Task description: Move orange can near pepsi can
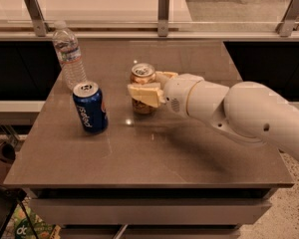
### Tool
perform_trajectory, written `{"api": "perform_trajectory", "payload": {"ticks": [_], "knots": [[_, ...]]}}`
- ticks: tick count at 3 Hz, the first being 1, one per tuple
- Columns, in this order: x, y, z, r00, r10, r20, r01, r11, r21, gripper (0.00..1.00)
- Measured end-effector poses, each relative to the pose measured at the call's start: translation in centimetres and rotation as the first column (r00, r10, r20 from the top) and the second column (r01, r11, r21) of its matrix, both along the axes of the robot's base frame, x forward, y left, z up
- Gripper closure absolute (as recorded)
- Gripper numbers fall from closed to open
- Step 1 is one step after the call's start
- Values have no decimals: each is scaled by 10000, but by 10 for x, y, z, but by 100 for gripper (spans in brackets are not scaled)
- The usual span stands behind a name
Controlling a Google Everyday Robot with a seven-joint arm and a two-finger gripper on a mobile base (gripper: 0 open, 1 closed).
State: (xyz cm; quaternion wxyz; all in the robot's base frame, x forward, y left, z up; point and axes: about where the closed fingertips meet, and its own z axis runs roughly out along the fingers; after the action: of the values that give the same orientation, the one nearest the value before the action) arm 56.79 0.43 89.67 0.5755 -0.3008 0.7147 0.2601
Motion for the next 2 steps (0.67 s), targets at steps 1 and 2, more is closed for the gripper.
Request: {"api": "perform_trajectory", "payload": {"ticks": [1, 2], "knots": [[-19, 6, -3, 9993, -266, 248, 264, 9996, 83, 100], [-38, 13, -4, 9988, -425, 262, 426, 9991, -55, 100]]}}
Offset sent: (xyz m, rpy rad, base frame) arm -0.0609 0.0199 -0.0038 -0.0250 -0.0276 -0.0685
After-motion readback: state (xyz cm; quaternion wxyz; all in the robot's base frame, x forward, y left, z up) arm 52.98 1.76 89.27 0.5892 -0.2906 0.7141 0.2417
